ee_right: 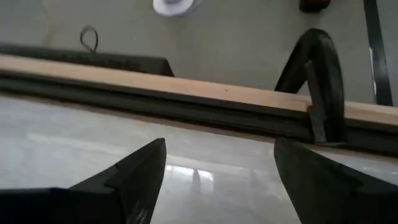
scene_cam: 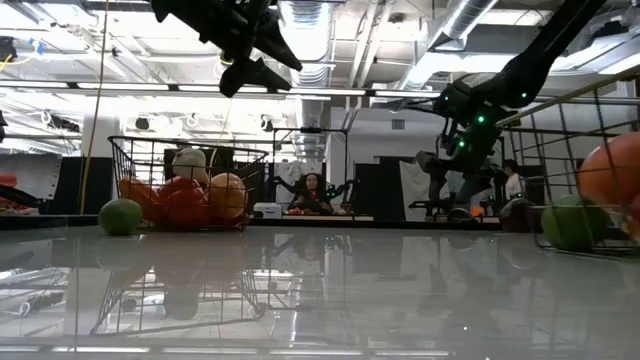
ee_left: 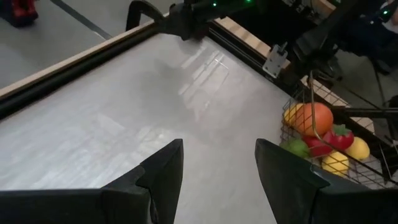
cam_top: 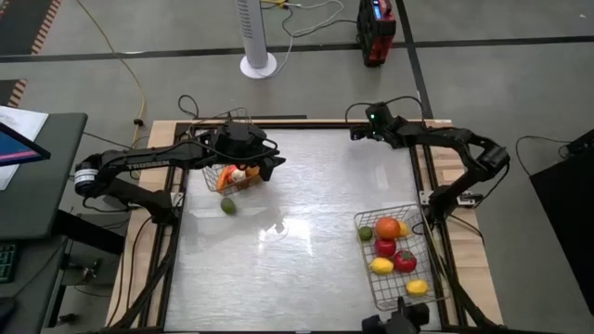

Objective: Sort produce into baskets
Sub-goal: Put the apple into the bottom wire basket

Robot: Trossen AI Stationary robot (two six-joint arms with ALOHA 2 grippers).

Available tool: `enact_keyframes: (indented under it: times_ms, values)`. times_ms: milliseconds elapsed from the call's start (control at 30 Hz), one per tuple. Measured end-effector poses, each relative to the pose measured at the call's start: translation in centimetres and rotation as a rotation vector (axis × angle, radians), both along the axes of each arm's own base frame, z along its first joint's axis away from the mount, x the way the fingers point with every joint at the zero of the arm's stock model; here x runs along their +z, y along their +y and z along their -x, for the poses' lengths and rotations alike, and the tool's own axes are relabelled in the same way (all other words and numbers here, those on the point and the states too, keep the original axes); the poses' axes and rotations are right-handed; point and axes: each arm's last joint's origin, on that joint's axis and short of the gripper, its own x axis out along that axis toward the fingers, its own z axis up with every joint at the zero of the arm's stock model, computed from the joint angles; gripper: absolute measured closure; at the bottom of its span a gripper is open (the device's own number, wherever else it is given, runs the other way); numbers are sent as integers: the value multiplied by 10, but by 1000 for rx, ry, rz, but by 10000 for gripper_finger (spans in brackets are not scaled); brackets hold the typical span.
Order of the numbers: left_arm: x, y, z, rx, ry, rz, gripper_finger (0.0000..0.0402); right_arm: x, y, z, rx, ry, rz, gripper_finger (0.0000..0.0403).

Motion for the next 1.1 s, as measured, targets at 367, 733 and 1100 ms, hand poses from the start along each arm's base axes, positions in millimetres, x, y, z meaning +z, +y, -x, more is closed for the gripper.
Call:
enact_keyframes:
  times_ms: [367, 733, 1100]
  values:
    - [-3, 0, 1, -1, 26, 12, 214, 24, -28, -19, 58, 190, -147, 79]
    - [-2, -1, 1, -32, 21, 24, 214, 44, -39, 16, -20, 568, -435, 78]
    - [-3, -1, 1, -44, 22, 22, 214, 41, -47, 45, -92, 495, -600, 66]
